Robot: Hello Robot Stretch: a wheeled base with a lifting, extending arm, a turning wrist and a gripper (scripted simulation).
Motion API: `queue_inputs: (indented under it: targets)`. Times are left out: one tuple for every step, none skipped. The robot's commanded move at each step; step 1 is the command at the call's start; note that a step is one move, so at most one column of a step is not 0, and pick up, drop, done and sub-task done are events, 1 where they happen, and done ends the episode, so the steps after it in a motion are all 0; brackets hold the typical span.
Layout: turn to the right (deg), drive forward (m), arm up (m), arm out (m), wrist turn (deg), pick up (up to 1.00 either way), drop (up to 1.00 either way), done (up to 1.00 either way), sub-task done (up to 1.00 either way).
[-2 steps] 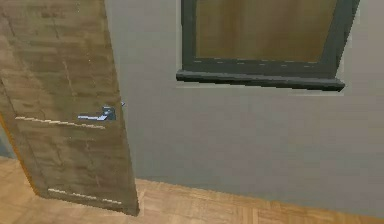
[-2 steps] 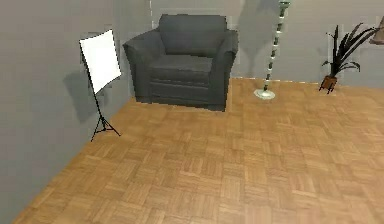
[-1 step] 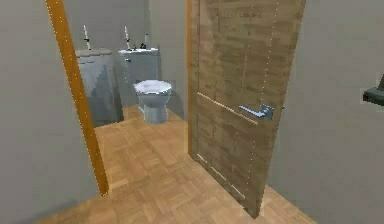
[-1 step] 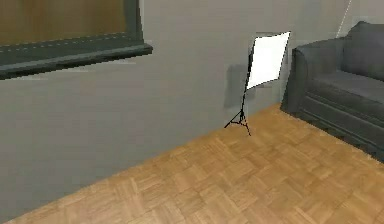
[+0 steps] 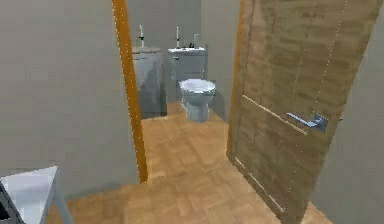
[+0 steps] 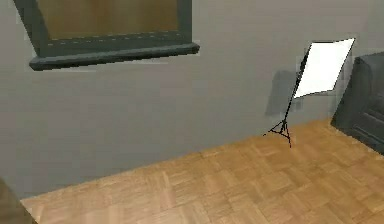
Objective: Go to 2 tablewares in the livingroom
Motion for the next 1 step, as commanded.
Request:
queue_inputs:
  targets:
    - [0.0, 1.0, 0.0, 0.0, 0.0, 0.0, 0.0, 0.0, 0.0]
